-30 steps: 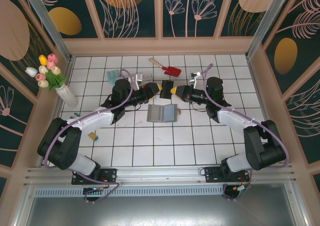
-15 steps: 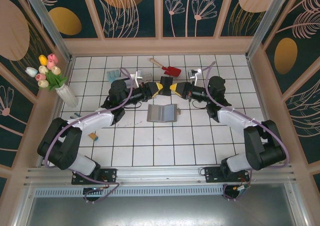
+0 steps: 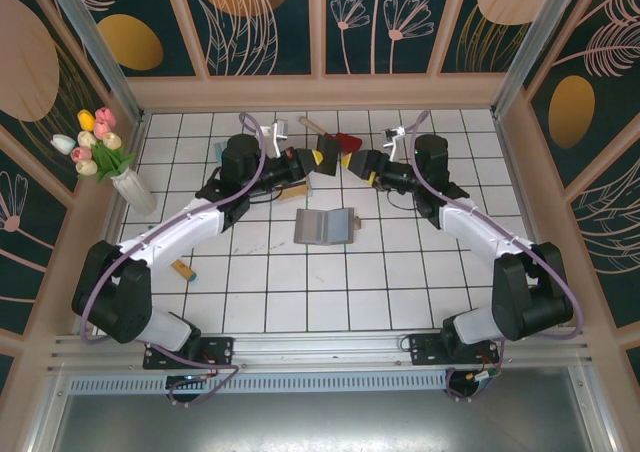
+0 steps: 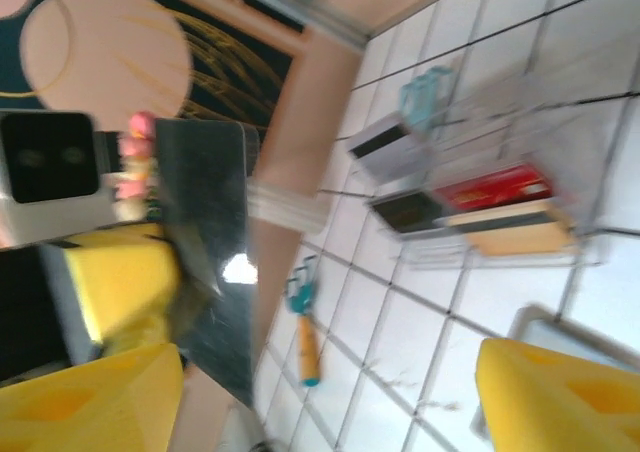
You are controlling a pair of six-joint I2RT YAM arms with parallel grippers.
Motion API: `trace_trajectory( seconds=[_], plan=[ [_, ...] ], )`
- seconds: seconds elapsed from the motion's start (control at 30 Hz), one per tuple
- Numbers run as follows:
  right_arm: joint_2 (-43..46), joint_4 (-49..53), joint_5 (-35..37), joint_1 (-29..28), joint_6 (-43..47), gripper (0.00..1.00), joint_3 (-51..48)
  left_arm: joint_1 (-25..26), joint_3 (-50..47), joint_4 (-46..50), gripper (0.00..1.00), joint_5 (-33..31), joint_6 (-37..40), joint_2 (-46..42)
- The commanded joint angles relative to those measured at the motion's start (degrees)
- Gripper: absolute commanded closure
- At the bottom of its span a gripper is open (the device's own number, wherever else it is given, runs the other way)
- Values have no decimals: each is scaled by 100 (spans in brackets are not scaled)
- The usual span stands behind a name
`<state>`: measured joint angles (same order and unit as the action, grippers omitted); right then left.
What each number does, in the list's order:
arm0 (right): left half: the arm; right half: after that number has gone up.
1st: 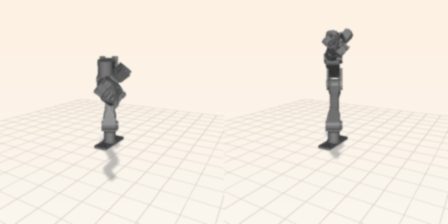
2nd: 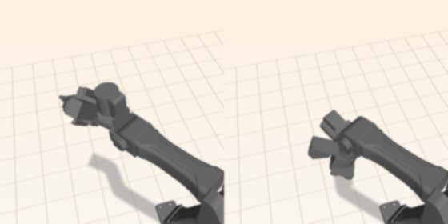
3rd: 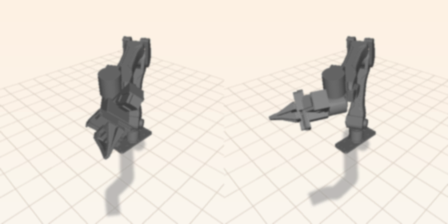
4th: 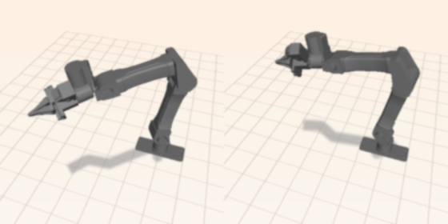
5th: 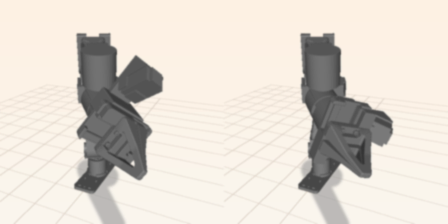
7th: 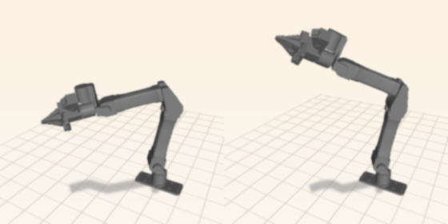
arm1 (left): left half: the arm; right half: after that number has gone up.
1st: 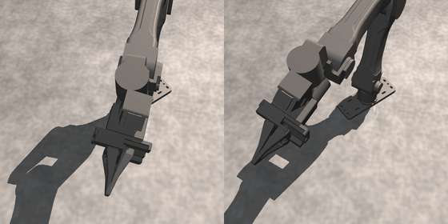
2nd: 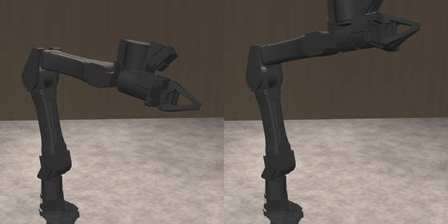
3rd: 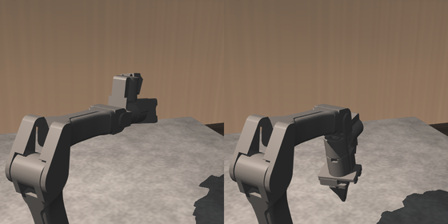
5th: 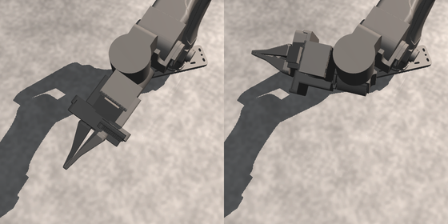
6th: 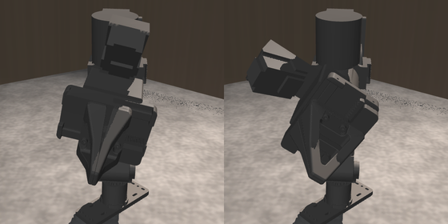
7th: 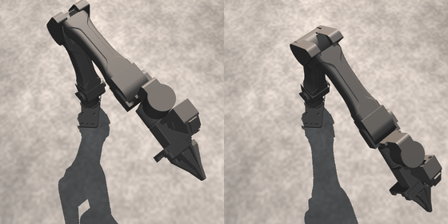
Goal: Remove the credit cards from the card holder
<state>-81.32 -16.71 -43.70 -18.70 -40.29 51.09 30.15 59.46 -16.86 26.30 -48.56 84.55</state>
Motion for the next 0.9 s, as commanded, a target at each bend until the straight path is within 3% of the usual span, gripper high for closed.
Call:
trace_trajectory(
  seconds=[0.0, 0.23, 0.37, 0.57, 0.67, 0.73, 0.87],
  plan=[
    [-28, 896, 894, 69, 1238, 14, 148, 7, 495, 1481, 100, -1039, 1660, -172],
    [-28, 768, 1491, 150, 1782, 1, -296, -22, 1344, 3024, 100, -1665, 3903, -104],
    [-68, 264, 1312, 154, 1622, 1, -648, -145, 1408, 3595, 100, -1471, 5125, -339],
    [-178, 195, 1406, 152, 1586, 1, -651, -739, 1184, 4120, 100, -753, 6204, -622],
    [-132, 168, 1452, 147, 1577, 1, -697, -902, 756, 3998, 100, -496, 7020, -927],
    [-122, 205, 1474, 147, 1585, 1, -688, -984, 551, 3793, 100, -678, 7193, -1045],
    [-81, 157, 1665, 152, 1600, 1, -796, -1269, 300, 3665, 100, -396, 7672, -1111]
  ],
)
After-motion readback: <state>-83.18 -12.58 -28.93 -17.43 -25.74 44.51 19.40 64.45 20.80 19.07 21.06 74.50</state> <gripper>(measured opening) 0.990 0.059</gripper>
